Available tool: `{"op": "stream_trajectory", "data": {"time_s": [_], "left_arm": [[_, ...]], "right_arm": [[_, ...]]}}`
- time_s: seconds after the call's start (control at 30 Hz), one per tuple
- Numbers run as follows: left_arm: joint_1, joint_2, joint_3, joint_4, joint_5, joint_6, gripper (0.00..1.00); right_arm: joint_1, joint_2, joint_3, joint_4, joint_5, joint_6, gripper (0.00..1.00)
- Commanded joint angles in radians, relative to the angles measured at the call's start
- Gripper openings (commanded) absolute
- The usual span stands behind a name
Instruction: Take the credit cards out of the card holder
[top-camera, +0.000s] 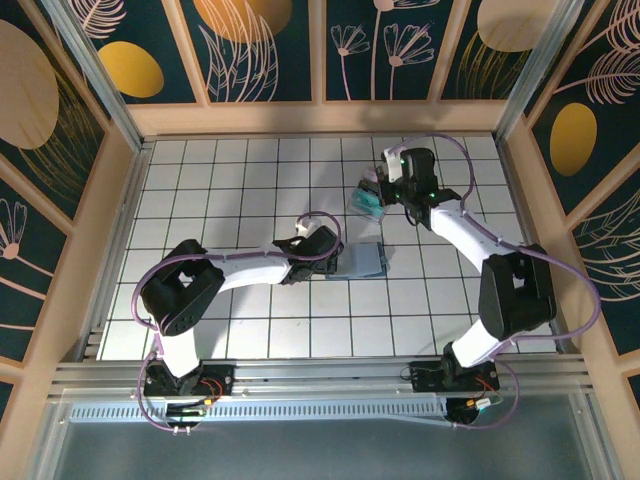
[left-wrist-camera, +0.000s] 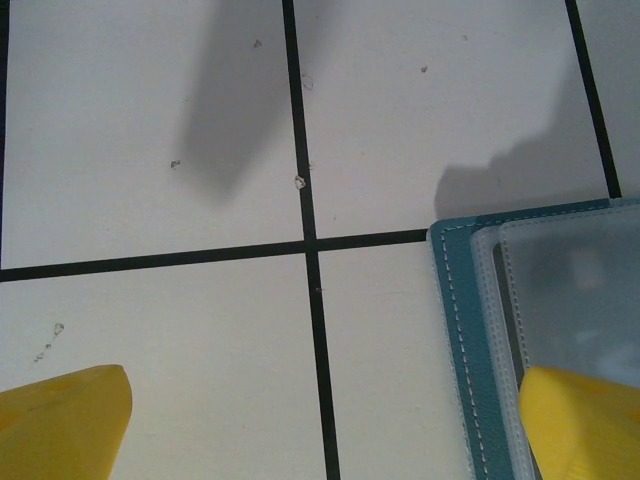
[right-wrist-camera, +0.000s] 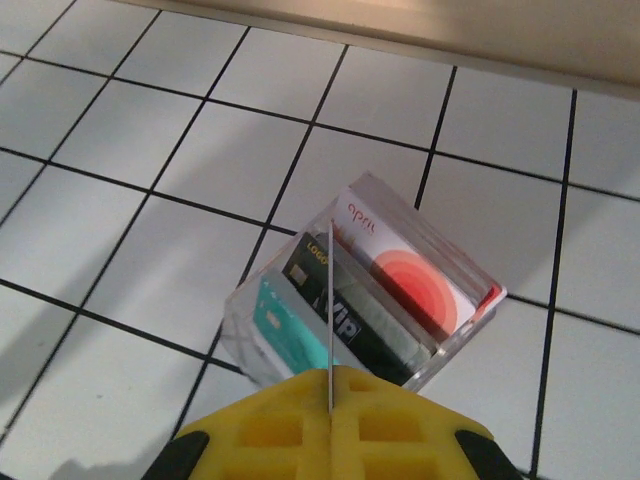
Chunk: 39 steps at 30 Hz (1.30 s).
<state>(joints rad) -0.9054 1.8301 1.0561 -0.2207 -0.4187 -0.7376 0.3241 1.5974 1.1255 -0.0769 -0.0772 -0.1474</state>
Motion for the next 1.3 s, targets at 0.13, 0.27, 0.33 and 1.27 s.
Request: {"op": "stream_trajectory", "data": {"time_s": [0.13, 0.27, 0.33, 1.27], "left_arm": [[0.001, 0.043, -0.015, -0.014, -0.031, 0.002, 0.99], [0.013, 0.062, -0.009, -0.022, -0.043, 0.003, 0.99], [0.021, 0.067, -0.008, -0.022, -0.046, 0.009, 0.99], [0.053, -0.030, 0.048, -0.076, -0.074, 0.060, 0.99]], "right_arm": [[-0.060, 0.092, 0.106, 0.051, -0.124, -0.225, 0.00], [-0.091, 0.135, 0.137, 0.036, -0.173, -0.270, 0.00], [-0.100, 0.154, 0.150, 0.027, -0.190, -0.292, 0.00], [-0.112, 0.344, 0.305, -0.155, -0.288, -0.475, 0.00]]}}
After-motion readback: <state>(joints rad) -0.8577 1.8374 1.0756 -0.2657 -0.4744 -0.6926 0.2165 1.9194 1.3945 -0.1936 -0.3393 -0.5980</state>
